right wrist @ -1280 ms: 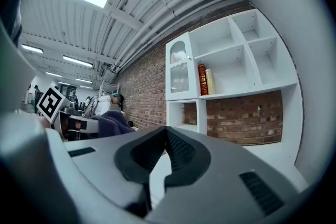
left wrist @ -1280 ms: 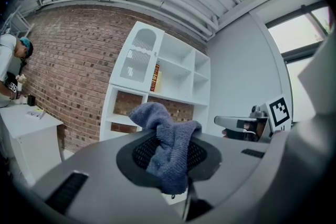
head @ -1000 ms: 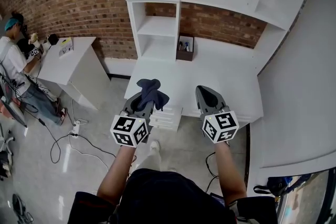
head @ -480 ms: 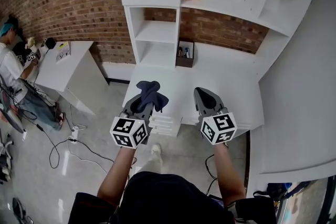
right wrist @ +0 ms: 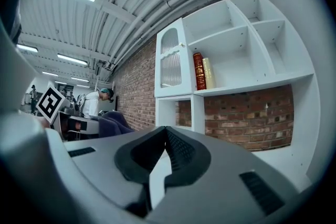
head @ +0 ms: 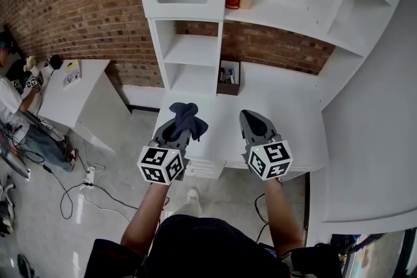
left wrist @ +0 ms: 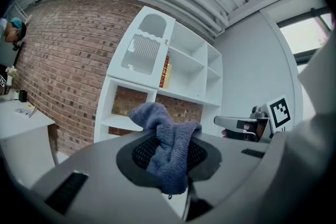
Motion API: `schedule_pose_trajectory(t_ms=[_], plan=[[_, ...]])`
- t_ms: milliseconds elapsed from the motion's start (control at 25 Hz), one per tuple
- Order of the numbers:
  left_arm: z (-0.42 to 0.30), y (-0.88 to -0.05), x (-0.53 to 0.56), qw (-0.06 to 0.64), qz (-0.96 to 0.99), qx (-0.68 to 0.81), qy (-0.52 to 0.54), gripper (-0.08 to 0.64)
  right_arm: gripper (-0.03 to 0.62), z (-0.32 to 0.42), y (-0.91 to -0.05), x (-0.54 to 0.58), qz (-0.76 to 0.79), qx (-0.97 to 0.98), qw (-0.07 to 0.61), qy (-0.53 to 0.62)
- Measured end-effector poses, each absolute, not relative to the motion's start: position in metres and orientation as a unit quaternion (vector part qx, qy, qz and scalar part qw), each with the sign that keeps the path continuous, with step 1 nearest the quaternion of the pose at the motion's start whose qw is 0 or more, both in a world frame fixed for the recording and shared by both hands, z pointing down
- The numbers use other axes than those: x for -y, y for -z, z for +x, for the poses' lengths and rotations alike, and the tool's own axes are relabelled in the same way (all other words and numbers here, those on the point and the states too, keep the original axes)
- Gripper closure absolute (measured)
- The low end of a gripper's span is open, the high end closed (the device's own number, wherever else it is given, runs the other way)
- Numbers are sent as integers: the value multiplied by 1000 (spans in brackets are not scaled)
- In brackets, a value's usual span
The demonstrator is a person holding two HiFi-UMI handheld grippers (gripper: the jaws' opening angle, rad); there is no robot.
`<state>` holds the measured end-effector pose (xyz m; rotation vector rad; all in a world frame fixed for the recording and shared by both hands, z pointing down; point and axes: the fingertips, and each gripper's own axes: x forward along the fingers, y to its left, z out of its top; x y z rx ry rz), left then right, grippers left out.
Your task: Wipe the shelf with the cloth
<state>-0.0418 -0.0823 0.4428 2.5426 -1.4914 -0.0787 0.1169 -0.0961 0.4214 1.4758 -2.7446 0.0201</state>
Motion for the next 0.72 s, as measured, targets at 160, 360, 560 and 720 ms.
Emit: schedule_pose_trajectory(t_ms=[160, 360, 560, 720], plan=[[-47, -437, 109, 93, 863, 495, 25, 489, 578, 111, -416, 121, 483, 876, 12, -4], [-52, -431, 141, 91, 869, 486, 26, 489, 578, 103, -411, 150, 489, 872, 14, 0], [-63, -429, 171, 92, 873, 478, 26, 489, 578, 92, -405, 177, 499, 867, 17, 5], [-67, -423, 192, 96, 878, 468, 36, 489, 578, 86, -401, 196, 511, 859, 15, 9]])
